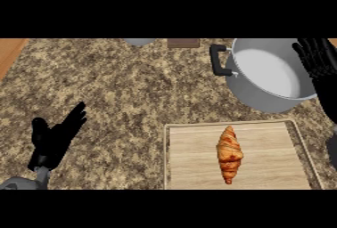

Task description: Pick the croissant from the tray and place it in the pot

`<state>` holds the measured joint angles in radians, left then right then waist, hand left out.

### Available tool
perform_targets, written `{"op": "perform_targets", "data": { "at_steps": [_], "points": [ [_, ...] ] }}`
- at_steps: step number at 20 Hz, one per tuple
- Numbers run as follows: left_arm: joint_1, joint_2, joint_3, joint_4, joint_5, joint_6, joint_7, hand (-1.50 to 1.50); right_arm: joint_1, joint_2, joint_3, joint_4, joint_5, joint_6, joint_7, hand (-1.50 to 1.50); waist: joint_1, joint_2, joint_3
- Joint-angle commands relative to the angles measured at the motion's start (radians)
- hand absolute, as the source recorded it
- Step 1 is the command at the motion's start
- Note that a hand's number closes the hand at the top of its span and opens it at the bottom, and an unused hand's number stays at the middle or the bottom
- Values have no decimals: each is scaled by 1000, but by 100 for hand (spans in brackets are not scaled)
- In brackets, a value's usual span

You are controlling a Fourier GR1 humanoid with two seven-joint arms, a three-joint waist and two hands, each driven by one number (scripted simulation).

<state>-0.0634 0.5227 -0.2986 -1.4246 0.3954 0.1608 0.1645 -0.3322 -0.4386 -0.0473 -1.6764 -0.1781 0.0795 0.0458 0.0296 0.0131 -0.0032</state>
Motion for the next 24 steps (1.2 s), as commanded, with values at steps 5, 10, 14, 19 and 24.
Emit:
{"op": "perform_targets", "data": {
  "at_steps": [5,10,14,19,24],
  "points": [
    [-31,-43,-43,-8,-43,-29,-47,0,154,55,316,30,384,-153,279,150,-34,-13,-5],
    [-15,-81,-60,8,-28,-34,-51,0,138,-46,301,-81,782,-418,183,-150,-89,-33,-4],
    [-7,-114,-84,46,-58,-29,-93,0,238,155,465,-205,972,-637,165,-150,-78,-25,0],
    [-45,-153,-93,82,-79,-29,-98,0,281,284,676,-254,1341,-495,495,-150,-58,-21,-2],
    [-70,-130,-66,71,-65,-48,-74,0,255,420,693,-300,1452,-200,831,-150,-50,-21,-2]
  ]
}}
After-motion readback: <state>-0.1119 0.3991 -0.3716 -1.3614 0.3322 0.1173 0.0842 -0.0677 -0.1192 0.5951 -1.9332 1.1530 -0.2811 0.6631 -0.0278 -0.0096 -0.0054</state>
